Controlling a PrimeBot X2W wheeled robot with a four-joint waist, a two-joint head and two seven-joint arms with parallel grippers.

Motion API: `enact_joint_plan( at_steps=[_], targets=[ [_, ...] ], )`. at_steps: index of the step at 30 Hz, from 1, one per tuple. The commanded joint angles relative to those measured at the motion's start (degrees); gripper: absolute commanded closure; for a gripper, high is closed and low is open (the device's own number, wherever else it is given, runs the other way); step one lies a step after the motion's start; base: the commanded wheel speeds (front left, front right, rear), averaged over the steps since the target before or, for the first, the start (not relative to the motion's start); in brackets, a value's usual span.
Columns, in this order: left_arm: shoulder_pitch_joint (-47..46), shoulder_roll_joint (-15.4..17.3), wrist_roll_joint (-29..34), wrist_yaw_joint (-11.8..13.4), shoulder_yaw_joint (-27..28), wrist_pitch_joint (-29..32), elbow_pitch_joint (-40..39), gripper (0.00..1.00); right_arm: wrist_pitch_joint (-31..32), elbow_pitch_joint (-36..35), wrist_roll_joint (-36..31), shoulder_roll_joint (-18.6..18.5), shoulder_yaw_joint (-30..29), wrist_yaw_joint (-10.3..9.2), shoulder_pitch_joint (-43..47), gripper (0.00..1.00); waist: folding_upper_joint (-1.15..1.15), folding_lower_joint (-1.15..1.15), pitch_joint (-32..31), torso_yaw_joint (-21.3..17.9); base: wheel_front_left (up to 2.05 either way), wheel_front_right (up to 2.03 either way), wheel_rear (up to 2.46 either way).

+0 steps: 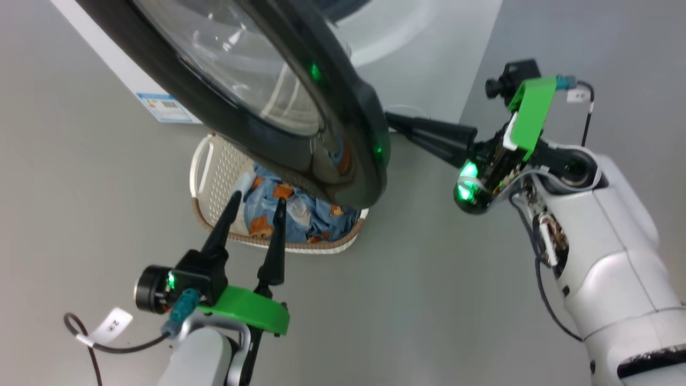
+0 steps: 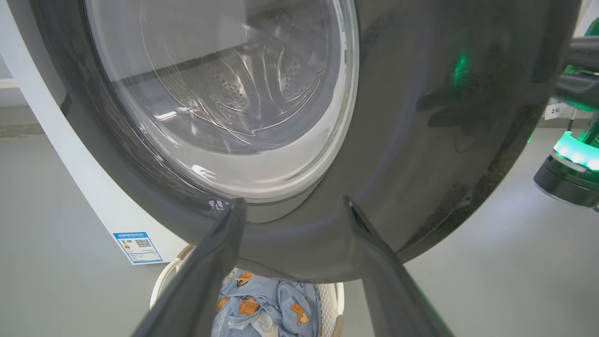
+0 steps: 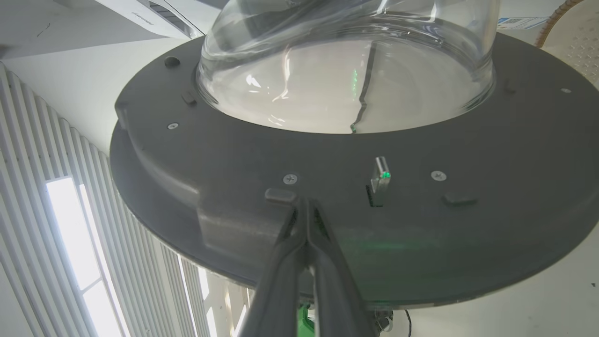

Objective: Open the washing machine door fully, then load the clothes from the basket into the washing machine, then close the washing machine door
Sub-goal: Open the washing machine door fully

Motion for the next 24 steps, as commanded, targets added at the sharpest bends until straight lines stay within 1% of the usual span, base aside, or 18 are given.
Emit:
enact_joint_plan(
  at_steps=[1,8,13,24],
  targets=[
    [0.75,1.09,0.76,-0.48,1.89,-0.46,-0.63,0.0,-0.22,-1.8,0.64,1.8,1.41,0.36,1.45,1.0,0.0,0.01,-2.76,0.14,0.0,0.0,0.0],
    [3.33,1.09,0.6,-1.39,1.58,-0.46,0.63,0.0,-2.24,-2.1,2.24,2.14,4.08,0.36,5.58,1.0,0.0,0.01,-6.85,0.99,0.0,0.0,0.0],
    [4.31,1.09,0.55,-1.83,1.33,-0.46,1.19,0.0,-3.3,-2.59,3.09,2.21,5.53,0.36,7.43,1.0,0.0,0.01,-8.51,1.62,0.0,0.0,0.0],
    [5.3,1.09,0.89,-2.3,1.88,-0.46,1.66,0.0,-6.01,-1.82,5.0,2.2,7.55,0.36,8.94,1.0,0.0,0.01,-9.85,2.17,0.0,0.0,0.0]
  ],
)
